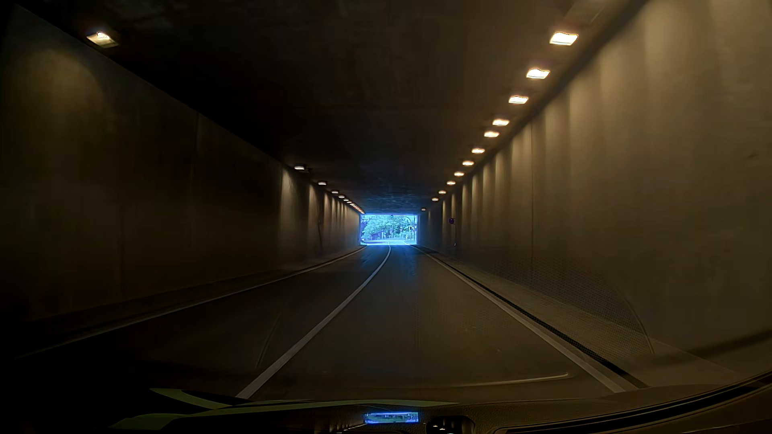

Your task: Follow the waypoints while adhering to traffic rules and regulations

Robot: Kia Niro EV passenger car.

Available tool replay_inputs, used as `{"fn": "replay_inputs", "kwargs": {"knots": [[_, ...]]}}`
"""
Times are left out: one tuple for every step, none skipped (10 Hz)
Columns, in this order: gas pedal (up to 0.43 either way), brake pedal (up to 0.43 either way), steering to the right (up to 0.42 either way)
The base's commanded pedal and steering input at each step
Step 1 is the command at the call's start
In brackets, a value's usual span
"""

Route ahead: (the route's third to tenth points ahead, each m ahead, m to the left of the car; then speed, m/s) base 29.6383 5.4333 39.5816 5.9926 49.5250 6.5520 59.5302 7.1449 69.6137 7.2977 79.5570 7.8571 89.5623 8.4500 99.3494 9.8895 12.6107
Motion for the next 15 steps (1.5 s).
{"fn": "replay_inputs", "kwargs": {"knots": [[0.079,0.000,-0.008],[0.079,0.000,-0.008],[0.079,0.000,-0.007],[0.079,0.000,-0.007],[0.079,0.000,-0.006],[0.079,0.000,-0.003],[0.079,0.000,-0.001],[0.079,0.000,-0.001],[0.079,0.000,-0.002],[0.079,0.000,-0.002],[0.079,0.000,-0.003],[0.079,0.000,-0.003],[0.079,0.000,-0.003],[0.079,0.000,-0.002],[0.079,0.000,-0.003]]}}
